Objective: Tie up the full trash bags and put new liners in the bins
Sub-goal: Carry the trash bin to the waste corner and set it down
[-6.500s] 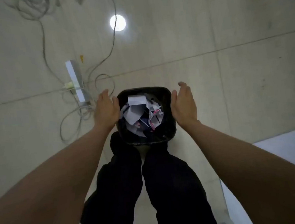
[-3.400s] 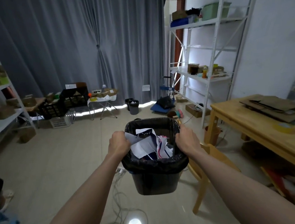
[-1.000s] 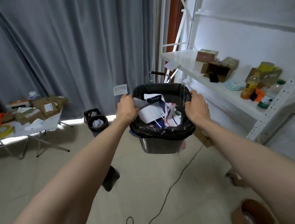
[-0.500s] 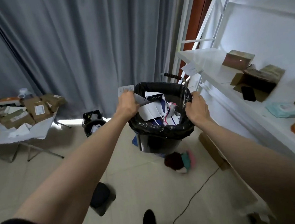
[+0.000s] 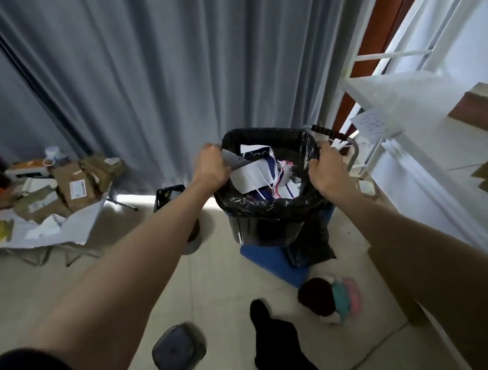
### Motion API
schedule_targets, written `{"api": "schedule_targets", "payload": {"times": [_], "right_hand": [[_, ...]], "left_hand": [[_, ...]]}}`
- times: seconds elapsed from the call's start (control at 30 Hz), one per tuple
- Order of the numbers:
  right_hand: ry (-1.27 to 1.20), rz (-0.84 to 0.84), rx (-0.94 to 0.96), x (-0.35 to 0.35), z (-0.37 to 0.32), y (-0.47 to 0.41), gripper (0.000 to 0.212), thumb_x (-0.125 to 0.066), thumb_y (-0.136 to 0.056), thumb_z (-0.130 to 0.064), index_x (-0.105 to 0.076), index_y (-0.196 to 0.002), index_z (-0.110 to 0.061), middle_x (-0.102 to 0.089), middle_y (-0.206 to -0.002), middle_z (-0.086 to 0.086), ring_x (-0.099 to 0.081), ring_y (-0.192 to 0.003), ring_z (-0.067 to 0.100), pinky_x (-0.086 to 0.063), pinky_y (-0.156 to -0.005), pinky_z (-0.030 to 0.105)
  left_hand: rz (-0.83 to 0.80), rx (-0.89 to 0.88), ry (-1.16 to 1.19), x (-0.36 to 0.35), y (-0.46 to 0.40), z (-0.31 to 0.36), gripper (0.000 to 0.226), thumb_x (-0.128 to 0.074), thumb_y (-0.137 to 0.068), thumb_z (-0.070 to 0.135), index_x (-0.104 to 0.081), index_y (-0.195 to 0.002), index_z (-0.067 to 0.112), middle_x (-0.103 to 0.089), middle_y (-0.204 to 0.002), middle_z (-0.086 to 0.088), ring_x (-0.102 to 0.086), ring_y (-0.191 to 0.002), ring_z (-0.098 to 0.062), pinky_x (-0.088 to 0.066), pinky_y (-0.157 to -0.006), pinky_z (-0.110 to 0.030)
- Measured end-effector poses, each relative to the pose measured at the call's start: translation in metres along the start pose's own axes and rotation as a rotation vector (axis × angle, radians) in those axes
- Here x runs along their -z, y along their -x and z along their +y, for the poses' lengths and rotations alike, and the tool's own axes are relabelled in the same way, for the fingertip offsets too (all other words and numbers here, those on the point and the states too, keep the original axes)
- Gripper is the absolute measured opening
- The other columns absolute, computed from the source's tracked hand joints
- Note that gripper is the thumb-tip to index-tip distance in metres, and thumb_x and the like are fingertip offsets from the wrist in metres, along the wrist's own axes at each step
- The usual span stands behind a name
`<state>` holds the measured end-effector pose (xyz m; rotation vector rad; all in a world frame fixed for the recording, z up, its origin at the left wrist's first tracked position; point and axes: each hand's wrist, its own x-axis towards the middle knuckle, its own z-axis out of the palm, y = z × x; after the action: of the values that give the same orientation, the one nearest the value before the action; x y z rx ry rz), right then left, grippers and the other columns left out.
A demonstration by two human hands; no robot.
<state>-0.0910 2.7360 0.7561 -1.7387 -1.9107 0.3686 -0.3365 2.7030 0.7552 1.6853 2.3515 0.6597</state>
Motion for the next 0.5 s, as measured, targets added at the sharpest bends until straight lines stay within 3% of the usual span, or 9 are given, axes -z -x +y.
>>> {"api": "schedule_targets", "payload": {"times": [0.27,0.5], "right_hand": [[-0.093,-0.105,0.044,-0.112,-0.036,-0.138,0.030,-0.046,-0.095,-0.015,-0.049,-0.125,-0.008,-0.054,-0.121,0.017,-0.057,-0.106,0.036,-0.044,-0.085,0.041],[-0.161,-0.187,0.056,-0.183,-0.068,-0.207,0.030,-0.044,-0.095,-0.017,-0.047,-0.124,-0.011,-0.053,-0.122,0.015,-0.057,-0.103,0.035,-0.045,-0.084,0.041]], "left_hand": [[-0.020,0.126,-0.028,-0.018,-0.131,-0.056,0.027,-0.059,-0.083,0.005,-0.060,-0.109,-0.001,-0.056,-0.116,-0.022,-0.059,-0.101,-0.042,-0.048,-0.088,-0.044],[0.043,0.182,-0.030,-0.026,-0.202,-0.100,0.029,-0.052,-0.083,-0.002,-0.060,-0.111,0.001,-0.054,-0.117,-0.017,-0.056,-0.103,-0.037,-0.045,-0.086,-0.037]]}}
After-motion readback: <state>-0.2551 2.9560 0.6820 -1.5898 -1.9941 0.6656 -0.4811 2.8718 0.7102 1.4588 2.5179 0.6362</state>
